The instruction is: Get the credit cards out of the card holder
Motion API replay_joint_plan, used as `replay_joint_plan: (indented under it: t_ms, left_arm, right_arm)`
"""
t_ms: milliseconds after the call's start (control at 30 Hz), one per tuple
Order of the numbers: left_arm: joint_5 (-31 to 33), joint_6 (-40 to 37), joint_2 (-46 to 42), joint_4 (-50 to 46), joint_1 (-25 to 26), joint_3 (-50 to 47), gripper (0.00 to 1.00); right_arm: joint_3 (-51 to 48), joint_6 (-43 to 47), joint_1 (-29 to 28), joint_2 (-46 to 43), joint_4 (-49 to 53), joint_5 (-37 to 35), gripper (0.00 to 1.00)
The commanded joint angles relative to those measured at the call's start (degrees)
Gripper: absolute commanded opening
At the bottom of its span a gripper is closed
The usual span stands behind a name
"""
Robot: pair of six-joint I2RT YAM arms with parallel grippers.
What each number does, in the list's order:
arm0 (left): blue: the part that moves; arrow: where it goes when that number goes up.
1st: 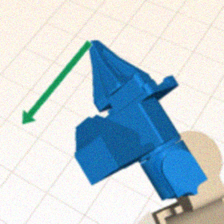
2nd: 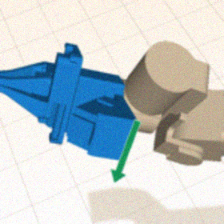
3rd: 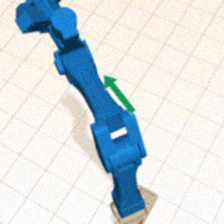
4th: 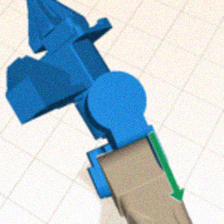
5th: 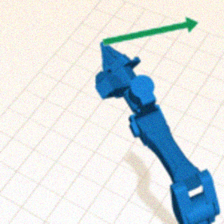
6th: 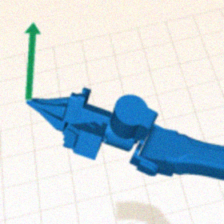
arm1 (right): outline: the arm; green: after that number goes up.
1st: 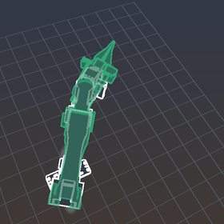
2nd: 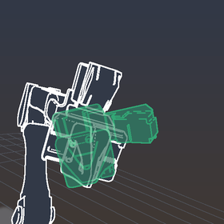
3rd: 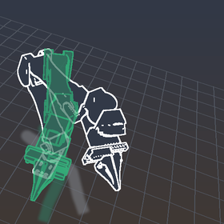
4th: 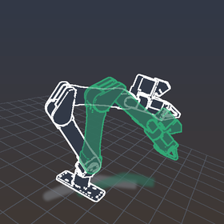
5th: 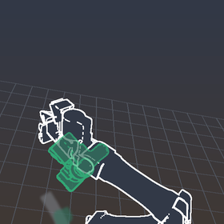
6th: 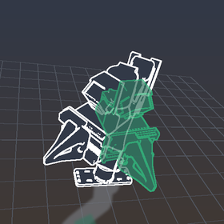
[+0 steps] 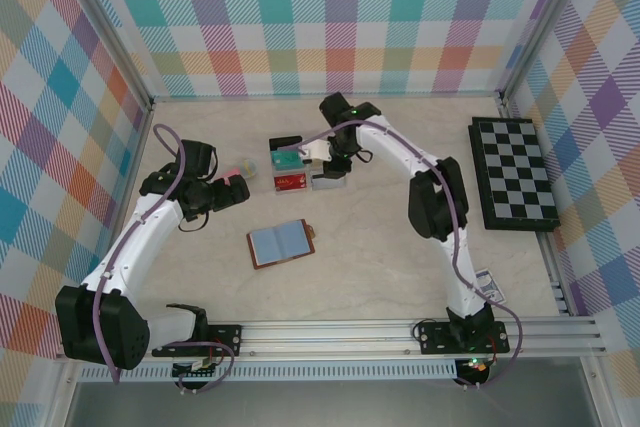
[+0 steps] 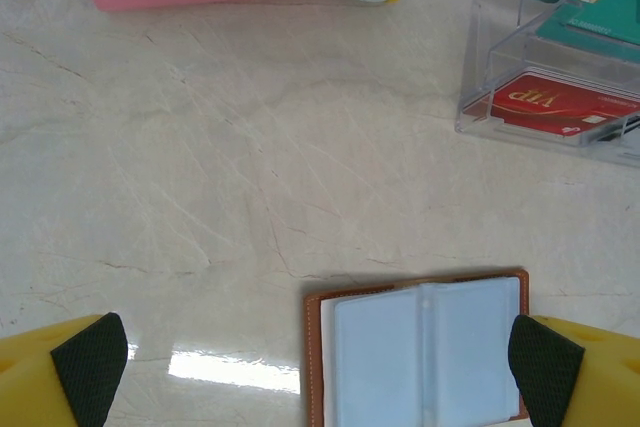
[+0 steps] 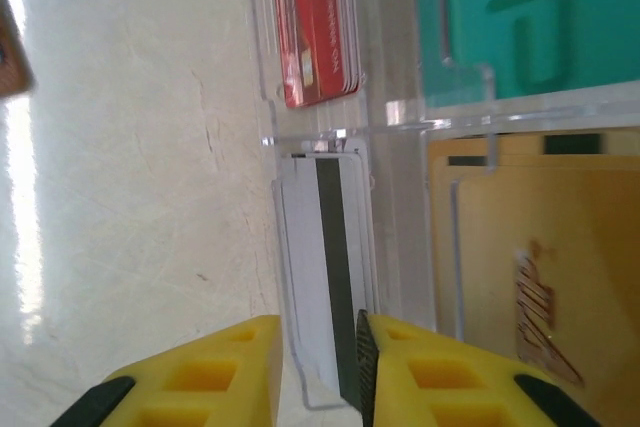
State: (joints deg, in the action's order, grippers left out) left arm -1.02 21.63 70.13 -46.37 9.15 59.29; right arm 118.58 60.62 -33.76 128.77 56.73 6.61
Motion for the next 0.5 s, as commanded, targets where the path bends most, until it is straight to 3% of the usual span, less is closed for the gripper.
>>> replay_joint_plan:
  t_ms: [0,133,333,467]
  left_arm:
    - [-2.6,1.0,-0.3,0.7,-1.4,-0.9,1.00]
    - [-6.8,2.5,-0.5,2.3,-1.8,-1.5,1.00]
    - [-14.0,7.1,-0.7,7.2,-1.9,-4.7,0.99]
    - [-17.3,9.4,-1.5,9.3,-1.8,-8.1,0.96]
  right_arm:
    - [-4.4,-5.9,-0.2,-9.3,-3.5,6.2,0.30]
    - [-9.0,-17.0,0.1,-15.4,-7.9,9.0,0.34]
    - [-22.3,-43.1,0.1,-25.9,-20.5,15.7,0.35]
    - [-24.6,-58.1,-0.5,-28.0,-19.1,14.9,0.32]
